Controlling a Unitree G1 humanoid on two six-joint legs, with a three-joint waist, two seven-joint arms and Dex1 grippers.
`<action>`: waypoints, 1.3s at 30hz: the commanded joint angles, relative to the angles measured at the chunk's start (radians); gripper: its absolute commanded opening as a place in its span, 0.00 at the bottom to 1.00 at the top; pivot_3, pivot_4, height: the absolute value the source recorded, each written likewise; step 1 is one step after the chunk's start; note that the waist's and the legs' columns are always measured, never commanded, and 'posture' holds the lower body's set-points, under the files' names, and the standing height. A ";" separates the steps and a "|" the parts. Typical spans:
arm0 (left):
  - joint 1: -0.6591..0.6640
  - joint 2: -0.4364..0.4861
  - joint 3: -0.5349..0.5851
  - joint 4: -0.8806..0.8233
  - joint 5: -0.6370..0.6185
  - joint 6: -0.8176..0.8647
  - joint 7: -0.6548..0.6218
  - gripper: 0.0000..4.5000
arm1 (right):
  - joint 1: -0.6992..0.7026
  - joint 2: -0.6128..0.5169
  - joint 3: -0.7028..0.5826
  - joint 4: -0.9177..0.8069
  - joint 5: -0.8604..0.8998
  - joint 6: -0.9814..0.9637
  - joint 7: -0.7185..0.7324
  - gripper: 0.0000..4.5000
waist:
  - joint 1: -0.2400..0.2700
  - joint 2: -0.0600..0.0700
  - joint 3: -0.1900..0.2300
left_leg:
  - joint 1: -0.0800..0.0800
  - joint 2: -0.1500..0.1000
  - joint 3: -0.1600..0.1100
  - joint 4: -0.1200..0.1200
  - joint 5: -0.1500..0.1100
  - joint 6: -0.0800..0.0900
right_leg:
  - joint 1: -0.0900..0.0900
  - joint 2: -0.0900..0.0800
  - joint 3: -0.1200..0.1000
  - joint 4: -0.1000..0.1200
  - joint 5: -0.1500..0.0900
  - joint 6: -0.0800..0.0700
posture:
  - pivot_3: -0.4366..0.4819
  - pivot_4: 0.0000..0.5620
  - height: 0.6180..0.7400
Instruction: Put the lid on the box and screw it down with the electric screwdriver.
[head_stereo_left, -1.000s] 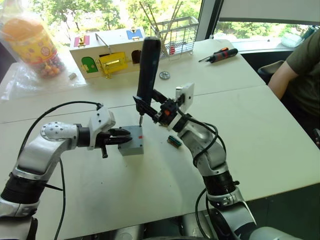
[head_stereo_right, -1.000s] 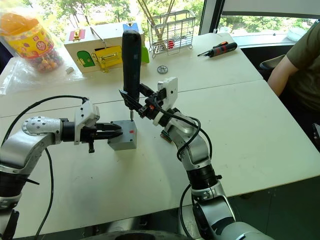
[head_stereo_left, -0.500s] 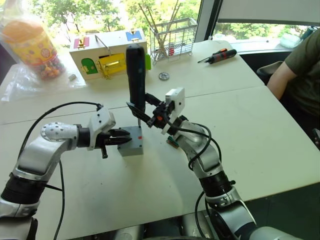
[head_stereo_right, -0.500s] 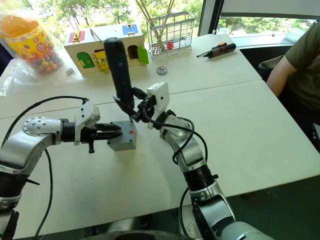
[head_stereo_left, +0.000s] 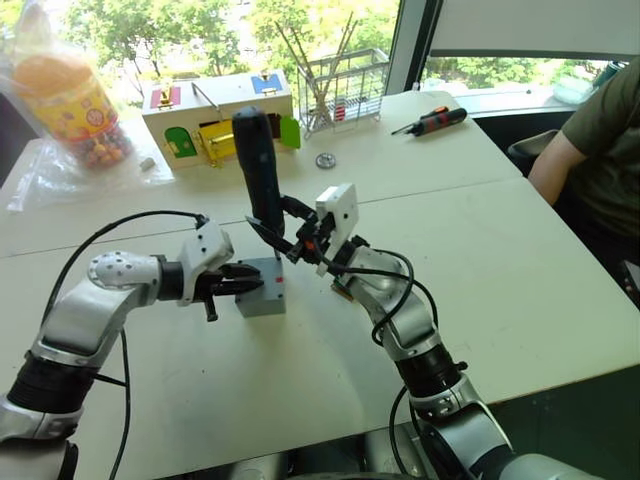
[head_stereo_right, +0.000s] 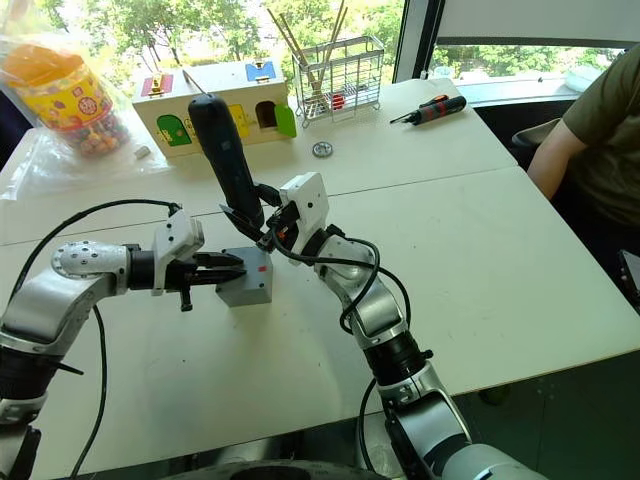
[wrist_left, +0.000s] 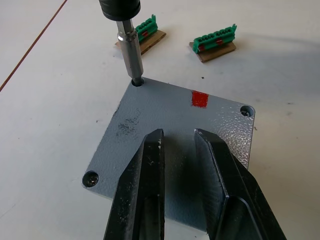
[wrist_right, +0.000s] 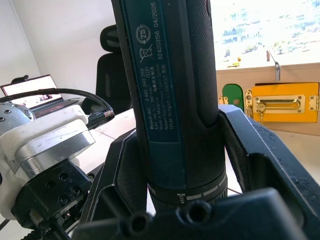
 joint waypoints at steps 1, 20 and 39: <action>0.012 0.004 -0.015 -0.001 0.017 0.000 -0.001 0.21 | 0.044 -0.017 0.042 0.099 -0.031 0.048 0.015 0.42 | 0.001 0.001 -0.002 | 0.000 0.000 0.000 0.000 0.000 0.000 | 0.000 0.000 0.000 0.000 0.000 0.000 | 0.48 0.27 1.00; -0.002 0.000 -0.033 0.020 0.037 -0.024 -0.010 0.21 | 0.075 -0.019 -0.009 0.107 -0.023 0.037 -0.034 0.42 | 0.024 0.001 -0.005 | 0.015 0.000 0.001 -0.002 -0.006 0.008 | 0.013 0.001 0.002 -0.005 0.000 0.000 | 0.48 0.27 1.00; 0.003 -0.012 -0.052 0.030 0.053 -0.045 -0.016 0.21 | 0.075 -0.009 -0.025 0.096 -0.022 0.006 -0.068 0.42 | 0.031 0.002 -0.006 | 0.015 0.001 0.001 -0.002 -0.007 0.009 | 0.016 0.002 0.002 -0.013 0.000 0.000 | 0.48 0.27 1.00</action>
